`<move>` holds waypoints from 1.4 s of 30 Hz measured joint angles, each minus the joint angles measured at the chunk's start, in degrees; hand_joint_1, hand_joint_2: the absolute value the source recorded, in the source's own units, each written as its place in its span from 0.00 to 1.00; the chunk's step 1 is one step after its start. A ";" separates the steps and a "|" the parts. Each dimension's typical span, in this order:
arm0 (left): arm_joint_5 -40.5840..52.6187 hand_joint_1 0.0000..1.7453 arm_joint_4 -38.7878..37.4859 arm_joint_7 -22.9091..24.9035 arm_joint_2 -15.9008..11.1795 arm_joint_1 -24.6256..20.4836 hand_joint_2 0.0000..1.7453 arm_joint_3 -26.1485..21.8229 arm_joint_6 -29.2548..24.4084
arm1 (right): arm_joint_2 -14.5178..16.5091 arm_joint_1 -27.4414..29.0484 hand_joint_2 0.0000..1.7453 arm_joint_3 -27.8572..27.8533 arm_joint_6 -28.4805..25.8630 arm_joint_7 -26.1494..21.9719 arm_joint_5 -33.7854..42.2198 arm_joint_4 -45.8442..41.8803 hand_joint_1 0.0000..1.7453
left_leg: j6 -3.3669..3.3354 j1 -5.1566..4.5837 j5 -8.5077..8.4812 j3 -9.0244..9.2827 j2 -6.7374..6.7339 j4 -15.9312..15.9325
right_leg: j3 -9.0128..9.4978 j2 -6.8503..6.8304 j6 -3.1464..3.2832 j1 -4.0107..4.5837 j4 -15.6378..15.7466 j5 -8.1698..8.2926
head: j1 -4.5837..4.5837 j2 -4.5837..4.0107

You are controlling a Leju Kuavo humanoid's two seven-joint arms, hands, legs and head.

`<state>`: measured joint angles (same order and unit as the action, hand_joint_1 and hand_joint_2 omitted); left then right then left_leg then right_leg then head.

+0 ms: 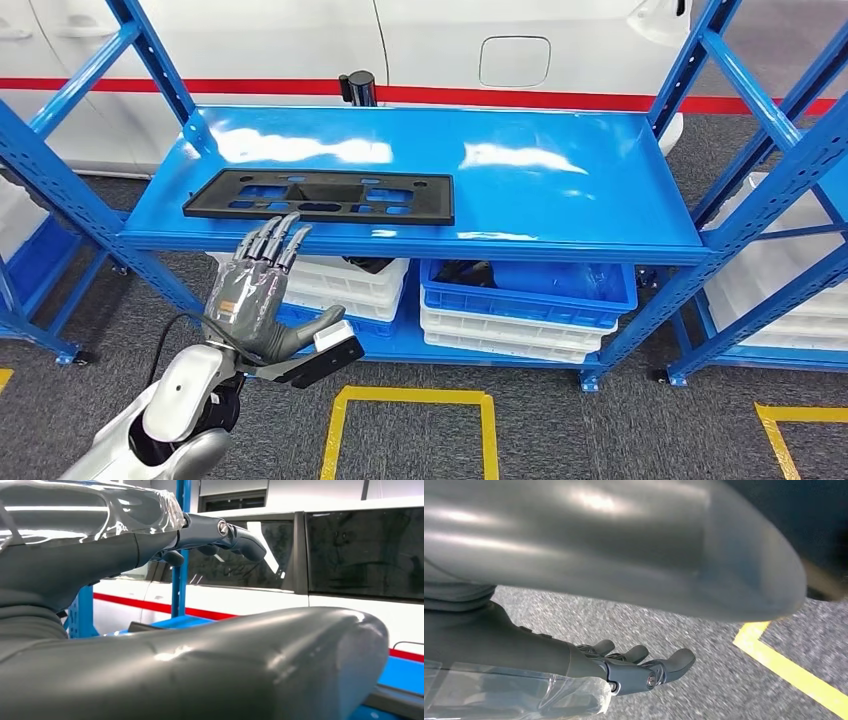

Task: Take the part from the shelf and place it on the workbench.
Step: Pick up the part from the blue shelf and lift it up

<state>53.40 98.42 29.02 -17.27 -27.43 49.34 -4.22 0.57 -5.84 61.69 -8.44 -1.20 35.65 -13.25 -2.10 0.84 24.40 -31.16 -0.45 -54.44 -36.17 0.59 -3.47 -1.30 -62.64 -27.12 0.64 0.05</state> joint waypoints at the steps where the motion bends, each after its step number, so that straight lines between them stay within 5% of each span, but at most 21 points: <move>1: 0.00 0.00 -0.01 -0.01 0.00 -0.02 0.00 0.00 0.00 | -0.01 -0.04 0.00 0.00 0.00 0.00 0.00 0.00 0.00 | 0.36 -0.04 0.31 0.21 0.03 -0.12 | 1.57 -0.06 0.07 -0.06 3.50 1.45 | -0.01 0.00; 3: 0.01 0.00 -0.01 -0.02 0.00 -0.07 0.00 -0.02 -0.01 | 0.01 -0.05 0.00 0.01 0.00 0.00 0.01 0.00 0.00 | 0.96 -0.23 0.67 0.38 0.07 -0.16 | 2.89 -0.04 0.55 0.06 6.51 2.05 | -0.05 0.00; 7: 0.01 0.00 0.00 -0.02 0.02 -0.17 0.00 -0.04 -0.02 | -0.04 -0.04 0.00 0.00 0.00 -0.01 0.02 0.00 0.00 | 1.90 0.22 2.17 -0.44 0.06 -2.08 | 3.13 0.12 2.20 0.19 6.78 1.87 | -0.14 0.01; 10: 0.02 0.00 -0.02 -0.02 0.02 -0.13 0.00 -0.07 -0.02 | -0.04 -0.08 0.00 -0.01 0.00 0.00 0.02 0.00 0.00 | 2.33 0.29 7.00 -6.32 0.07 -13.83 | 3.48 0.08 2.92 0.29 6.81 1.52 | -0.27 0.01; 12: 0.02 0.00 -0.03 -0.01 0.02 0.08 0.00 -0.05 -0.02 | -0.04 -0.05 0.00 -0.01 0.00 0.00 0.04 0.00 0.00 | 2.15 0.21 7.47 -9.41 0.08 -18.53 | 3.80 0.08 3.08 0.60 6.81 1.23 | -0.29 0.01; 13: 0.02 0.00 -0.04 0.00 0.02 0.13 0.00 -0.05 -0.02 | -0.04 -0.04 0.00 -0.01 0.01 0.00 0.11 0.00 0.00 | 1.85 0.09 6.02 -9.32 0.08 -17.44 | 4.08 0.14 3.09 0.74 6.80 1.06 | -0.29 0.00; 15: 0.01 0.00 -0.04 0.00 0.02 0.05 0.00 -0.05 0.00 | -0.02 -0.06 0.00 -0.01 0.02 -0.01 0.31 0.00 0.00 | 0.86 -0.35 1.36 -6.47 0.12 -9.73 | 4.78 0.29 2.99 0.92 6.83 0.60 | -0.31 0.00; 17: -0.15 0.00 -0.07 -0.10 0.04 -0.20 0.00 -0.03 0.12 | 0.06 -0.14 0.00 -0.01 0.13 -0.02 0.67 0.00 0.00 | 0.05 -0.90 -1.20 -3.56 0.13 -3.00 | 5.12 0.38 2.70 1.19 6.83 0.18 | -0.32 0.00; 22: -0.62 0.00 -0.60 -1.18 0.74 -1.25 0.00 0.13 0.72 | 0.07 -0.21 0.00 -0.01 0.48 -0.07 1.88 0.00 0.00 | -0.75 -1.02 -1.13 -2.28 0.13 -0.77 | 4.90 0.32 1.44 1.08 5.83 -1.09 | -0.27 0.01; 25: -0.92 0.00 -1.14 -1.75 1.72 -2.21 0.00 0.40 0.97 | 0.01 -0.22 0.00 -0.02 0.61 -0.08 2.22 0.00 0.00 | -1.29 -0.85 -0.93 -1.75 0.04 -0.49 | -0.16 0.23 0.80 0.99 -4.03 -5.59 | -0.17 0.00; 27: -1.14 0.00 -1.72 -2.05 2.34 -2.39 0.00 0.76 1.05 | -0.07 -0.10 0.00 -0.03 0.63 -0.08 2.29 0.00 0.00 | -1.48 -0.93 -0.69 -1.51 0.00 -0.51 | -3.83 0.22 0.64 0.97 -9.85 -6.81 | -0.16 -0.01; 29: -1.24 0.00 -2.27 -2.23 2.85 -2.57 0.00 1.17 0.93 | -0.17 -0.03 0.00 -0.03 0.56 -0.12 2.32 0.00 0.00 | -1.46 -0.98 -0.38 -1.05 0.05 -0.51 | -3.27 0.21 0.75 0.97 -6.99 -3.68 | -0.16 0.00; 32: -1.40 0.00 -2.75 -2.23 3.26 -3.01 0.00 1.52 0.38 | -0.37 -0.15 0.00 -0.03 0.16 -0.50 2.26 0.00 0.00 | -0.96 -1.24 0.27 -0.30 0.12 -0.60 | 1.88 0.08 1.40 1.17 4.60 1.90 | -0.16 0.01; 37: -1.49 0.00 -3.13 -1.90 3.30 -3.18 0.00 1.54 -0.08 | -0.45 -0.07 0.00 -0.03 -0.50 -0.82 2.06 0.00 0.00 | 0.33 -1.22 1.49 -0.57 0.13 -1.61 | 3.03 0.07 2.67 1.13 7.16 2.36 | -0.22 0.00; 42: -1.51 0.00 -3.45 -1.66 3.28 -2.75 0.00 1.56 -0.45 | -0.48 -0.13 0.00 -0.03 -0.55 -0.81 1.77 0.00 0.00 | 1.94 -0.45 7.79 -8.74 0.15 -17.55 | 3.39 0.07 3.33 0.80 7.32 2.14 | -0.45 -0.01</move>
<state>51.89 94.97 27.37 -13.99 -30.18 50.89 -4.67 0.09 -5.97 61.66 -8.99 -2.02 37.42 -13.25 -0.16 0.39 32.20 -39.90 -0.30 -72.00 -32.79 0.65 -0.13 -0.50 -55.32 -24.97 0.20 0.04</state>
